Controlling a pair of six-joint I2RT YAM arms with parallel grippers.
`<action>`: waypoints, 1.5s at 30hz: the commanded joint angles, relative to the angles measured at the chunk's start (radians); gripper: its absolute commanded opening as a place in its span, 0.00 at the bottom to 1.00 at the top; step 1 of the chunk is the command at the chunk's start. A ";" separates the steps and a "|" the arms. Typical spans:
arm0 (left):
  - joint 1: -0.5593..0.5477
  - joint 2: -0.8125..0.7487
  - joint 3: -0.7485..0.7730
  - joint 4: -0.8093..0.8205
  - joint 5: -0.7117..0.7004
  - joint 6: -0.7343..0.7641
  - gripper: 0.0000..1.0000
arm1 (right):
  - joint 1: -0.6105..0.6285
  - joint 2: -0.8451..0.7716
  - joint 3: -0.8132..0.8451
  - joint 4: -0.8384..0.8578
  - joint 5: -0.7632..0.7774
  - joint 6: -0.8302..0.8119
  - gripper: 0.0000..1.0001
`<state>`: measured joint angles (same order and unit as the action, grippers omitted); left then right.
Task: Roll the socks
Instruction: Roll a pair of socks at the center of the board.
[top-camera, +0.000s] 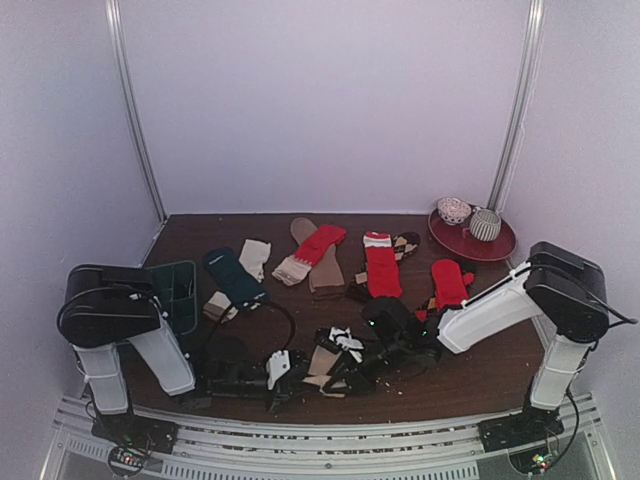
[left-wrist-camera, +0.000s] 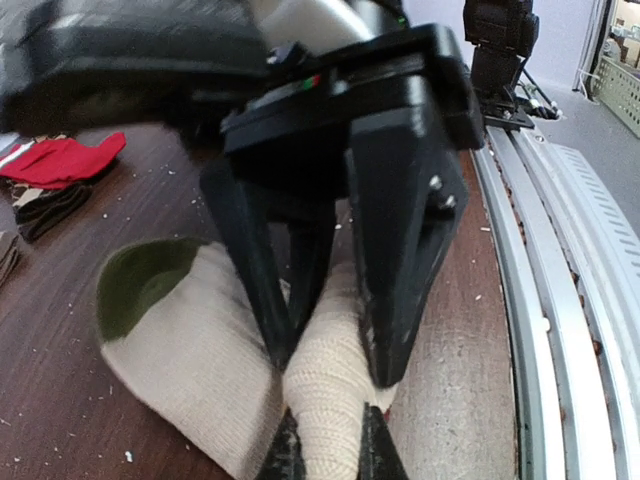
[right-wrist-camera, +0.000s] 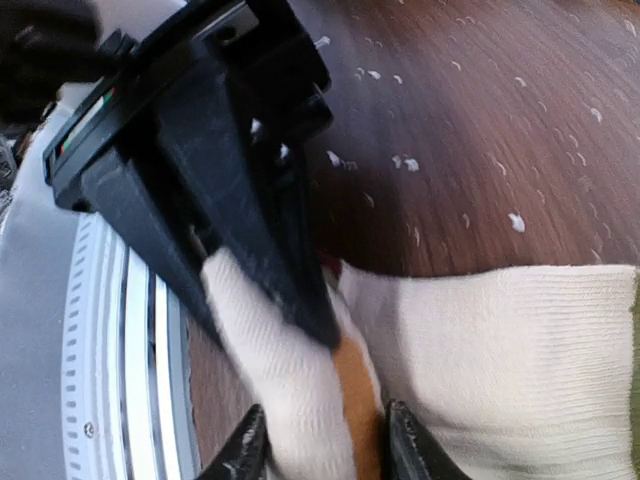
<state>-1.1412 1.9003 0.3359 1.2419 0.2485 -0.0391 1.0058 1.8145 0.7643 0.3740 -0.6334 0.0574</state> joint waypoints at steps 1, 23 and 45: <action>-0.003 -0.028 0.011 -0.240 -0.021 -0.131 0.00 | 0.014 -0.194 -0.141 -0.088 0.248 0.027 0.42; 0.026 0.050 0.221 -0.768 0.138 -0.257 0.00 | 0.330 -0.213 -0.198 0.027 0.834 -0.260 0.63; 0.028 -0.267 0.072 -0.338 -0.158 0.029 0.70 | 0.262 -0.057 -0.247 0.002 0.432 0.305 0.13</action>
<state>-1.1126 1.6993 0.4717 0.6880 0.1753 -0.1532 1.2770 1.6718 0.5808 0.4908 0.0395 0.1528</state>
